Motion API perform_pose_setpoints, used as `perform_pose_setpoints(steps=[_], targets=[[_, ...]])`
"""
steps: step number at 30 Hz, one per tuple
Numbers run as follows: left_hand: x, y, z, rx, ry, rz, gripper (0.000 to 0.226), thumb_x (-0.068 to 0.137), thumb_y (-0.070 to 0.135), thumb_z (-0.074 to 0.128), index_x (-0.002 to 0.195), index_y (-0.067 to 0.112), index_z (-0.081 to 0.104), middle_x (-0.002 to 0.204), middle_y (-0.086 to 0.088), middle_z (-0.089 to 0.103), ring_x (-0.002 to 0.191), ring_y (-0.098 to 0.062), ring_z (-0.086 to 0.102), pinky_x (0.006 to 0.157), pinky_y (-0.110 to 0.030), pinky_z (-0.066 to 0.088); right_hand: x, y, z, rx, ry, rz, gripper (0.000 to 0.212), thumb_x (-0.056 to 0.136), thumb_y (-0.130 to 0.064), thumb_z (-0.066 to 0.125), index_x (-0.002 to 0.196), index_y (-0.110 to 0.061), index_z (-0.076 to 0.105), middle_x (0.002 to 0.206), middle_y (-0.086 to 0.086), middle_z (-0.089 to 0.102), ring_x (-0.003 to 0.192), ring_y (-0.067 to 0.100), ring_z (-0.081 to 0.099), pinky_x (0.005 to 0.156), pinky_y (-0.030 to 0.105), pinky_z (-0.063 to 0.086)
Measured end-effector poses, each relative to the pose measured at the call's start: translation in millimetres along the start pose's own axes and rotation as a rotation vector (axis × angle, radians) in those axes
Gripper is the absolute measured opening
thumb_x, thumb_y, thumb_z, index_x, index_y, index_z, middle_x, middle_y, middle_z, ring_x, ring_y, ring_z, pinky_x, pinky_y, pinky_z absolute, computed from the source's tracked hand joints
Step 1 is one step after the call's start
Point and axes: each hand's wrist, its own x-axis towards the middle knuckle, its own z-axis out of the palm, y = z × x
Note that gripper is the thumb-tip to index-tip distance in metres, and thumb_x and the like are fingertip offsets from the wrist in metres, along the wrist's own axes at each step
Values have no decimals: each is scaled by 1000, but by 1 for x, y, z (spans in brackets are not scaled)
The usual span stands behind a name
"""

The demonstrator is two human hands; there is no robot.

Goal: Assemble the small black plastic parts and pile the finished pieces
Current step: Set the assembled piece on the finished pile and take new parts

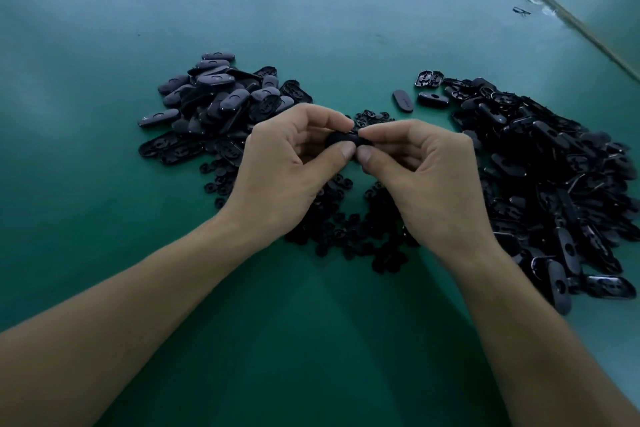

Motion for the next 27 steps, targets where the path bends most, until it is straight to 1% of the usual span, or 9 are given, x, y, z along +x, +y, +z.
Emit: perform_pose_setpoints(steps=[4,6,8,10,13,16,20,24,27], targets=[[0,1,-2,7,20,2,24,83,9,79,99,24,72,90,5,75,84,-11,71,80,-29,60,1,0,-4,42,-5,38,18,84,-9,80,92,-23,74,85,-6,76,80,7,73,77,22,57],[0,2,-2,12,22,3,25,82,8,80,99,25,73,88,7,76,84,-10,71,79,-28,60,1,0,-3,19,-8,55,15,84,-11,80,91,-22,74,83,-7,76,79,6,72,74,19,55],[1,2,-2,26,20,9,27,81,6,80,98,26,73,85,12,75,82,-6,71,77,-23,59,1,0,-3,-25,-14,61,13,85,-13,79,89,-23,72,82,-8,75,78,5,71,73,18,55],[2,2,-1,25,18,2,28,81,4,80,97,27,73,82,17,74,79,-2,70,75,-19,57,2,0,-3,-60,-15,70,11,85,-15,78,87,-24,72,81,-9,74,76,4,70,72,20,56],[2,2,-1,16,22,-6,28,82,3,79,97,26,73,79,18,74,76,-4,70,72,-19,58,4,0,-2,-77,-1,96,9,85,-15,77,86,-22,71,79,-8,74,74,5,70,74,27,59],[2,2,-1,12,35,1,28,81,4,80,97,26,74,79,16,74,76,-6,71,72,-20,58,5,0,-1,-50,7,120,9,84,-14,77,85,-22,72,79,-6,75,74,6,70,74,30,59],[1,2,-1,-18,57,-11,26,80,5,82,95,25,75,79,7,76,72,-11,72,71,-22,59,5,0,-4,-30,-2,97,12,84,-13,78,84,-24,73,80,-9,75,75,5,71,73,25,58],[0,3,-1,-35,64,-15,26,79,1,82,92,22,75,74,4,75,63,-7,69,64,-18,56,3,-1,-5,-27,-23,80,14,84,-13,79,83,-26,74,79,-9,75,75,6,71,73,25,57],[-1,2,0,-21,78,-17,24,79,2,81,91,22,75,74,2,75,63,-9,70,62,-19,57,4,-2,-6,-42,-28,90,13,85,-13,78,83,-26,75,77,-8,75,73,7,71,72,28,57]])
